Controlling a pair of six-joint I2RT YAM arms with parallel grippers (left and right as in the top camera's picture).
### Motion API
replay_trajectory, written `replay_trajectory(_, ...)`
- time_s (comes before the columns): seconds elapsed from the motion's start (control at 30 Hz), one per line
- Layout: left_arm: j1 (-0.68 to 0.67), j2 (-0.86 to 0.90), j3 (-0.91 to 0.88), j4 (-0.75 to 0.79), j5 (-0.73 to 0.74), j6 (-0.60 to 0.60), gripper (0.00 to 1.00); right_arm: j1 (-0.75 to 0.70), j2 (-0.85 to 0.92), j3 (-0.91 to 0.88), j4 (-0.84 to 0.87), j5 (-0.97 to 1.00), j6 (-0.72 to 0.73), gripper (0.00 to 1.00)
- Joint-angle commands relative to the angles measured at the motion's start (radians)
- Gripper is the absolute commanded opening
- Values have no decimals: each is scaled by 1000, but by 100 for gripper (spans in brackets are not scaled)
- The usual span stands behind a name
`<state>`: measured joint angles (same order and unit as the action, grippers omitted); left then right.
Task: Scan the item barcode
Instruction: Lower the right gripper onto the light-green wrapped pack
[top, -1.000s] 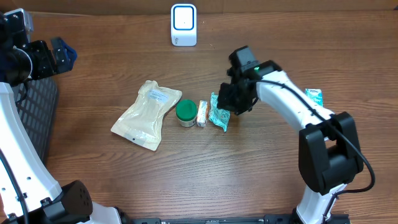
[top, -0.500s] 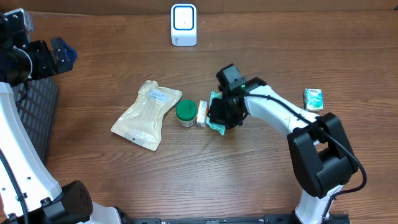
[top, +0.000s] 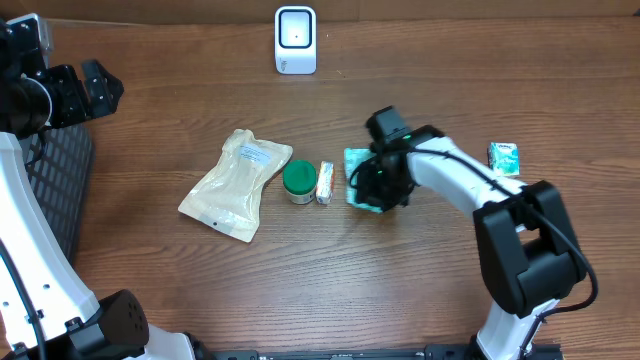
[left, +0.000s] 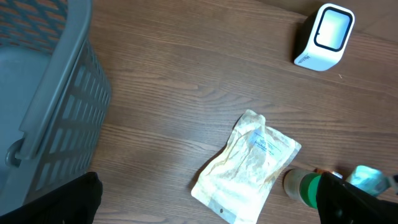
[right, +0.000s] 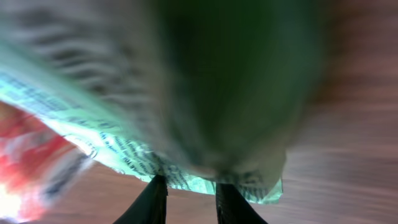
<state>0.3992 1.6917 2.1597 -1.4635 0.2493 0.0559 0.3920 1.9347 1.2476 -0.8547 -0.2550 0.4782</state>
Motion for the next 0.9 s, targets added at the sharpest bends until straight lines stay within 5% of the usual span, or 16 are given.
replay_trajectory(0.0,-7,3,3,1,-5,11,100,-74,8,42,-24,150,-200,26)
replay_trajectory(0.4,-7,3,3,1,-6,11,100,-115,5,337,-196,61,-349,29)
replay_trajectory(0.87,-7,3,3,1,-6,11,100,22,7,145,-36,-77,-137,23)
